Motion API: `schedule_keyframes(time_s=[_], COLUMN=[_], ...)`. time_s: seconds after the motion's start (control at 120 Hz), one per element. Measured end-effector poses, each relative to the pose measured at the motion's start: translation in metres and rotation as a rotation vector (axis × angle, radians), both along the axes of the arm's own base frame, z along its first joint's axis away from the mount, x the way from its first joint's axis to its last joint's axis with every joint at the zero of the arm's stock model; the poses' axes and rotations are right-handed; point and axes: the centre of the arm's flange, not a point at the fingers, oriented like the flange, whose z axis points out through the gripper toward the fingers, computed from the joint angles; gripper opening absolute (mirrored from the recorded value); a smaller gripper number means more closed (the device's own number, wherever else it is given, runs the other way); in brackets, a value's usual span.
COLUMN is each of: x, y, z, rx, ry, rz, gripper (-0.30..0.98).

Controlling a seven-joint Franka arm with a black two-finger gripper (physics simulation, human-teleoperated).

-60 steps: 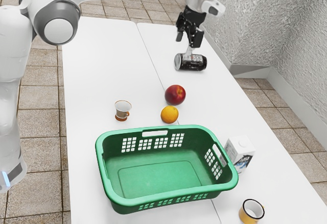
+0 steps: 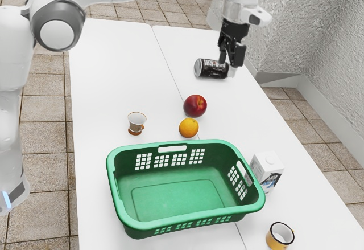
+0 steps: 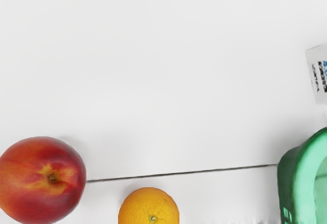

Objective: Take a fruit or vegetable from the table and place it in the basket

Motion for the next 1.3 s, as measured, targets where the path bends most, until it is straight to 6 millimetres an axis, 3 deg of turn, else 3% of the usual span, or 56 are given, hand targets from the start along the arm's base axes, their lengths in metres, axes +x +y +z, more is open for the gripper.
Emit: schedule_keyframes(time_s=[0.117,0.167,0.217,0.292,0.35,0.475,0.533,0.642,0.875,1.092,1.3], x=[-0.003,-0.024,-0.057,-0.09,-0.096,-0.078,-0.066,-0.056,-0.042,-0.04,-0.041], y=[-0.006,-0.009,-0.02,-0.044,-0.061,-0.069,-0.068,-0.056,-0.009,-0.021,-0.018], z=[0.0,0.009,0.014,-0.001,-0.038,-0.107,-0.125,-0.131,-0.147,-0.17,-0.188], rx=[0.023,0.04,0.075,0.119,0.14,0.151,0.149,0.158,0.169,0.175,0.175], ry=[0.007,0.015,0.033,0.072,0.128,0.201,0.204,0.177,0.172,0.182,0.189], rz=[-0.009,-0.013,-0.029,-0.068,-0.102,-0.124,-0.122,-0.103,-0.026,-0.05,-0.046], gripper=[0.69,0.69,0.69,0.69,0.69,0.69,0.69,0.69,0.69,0.69,0.69])
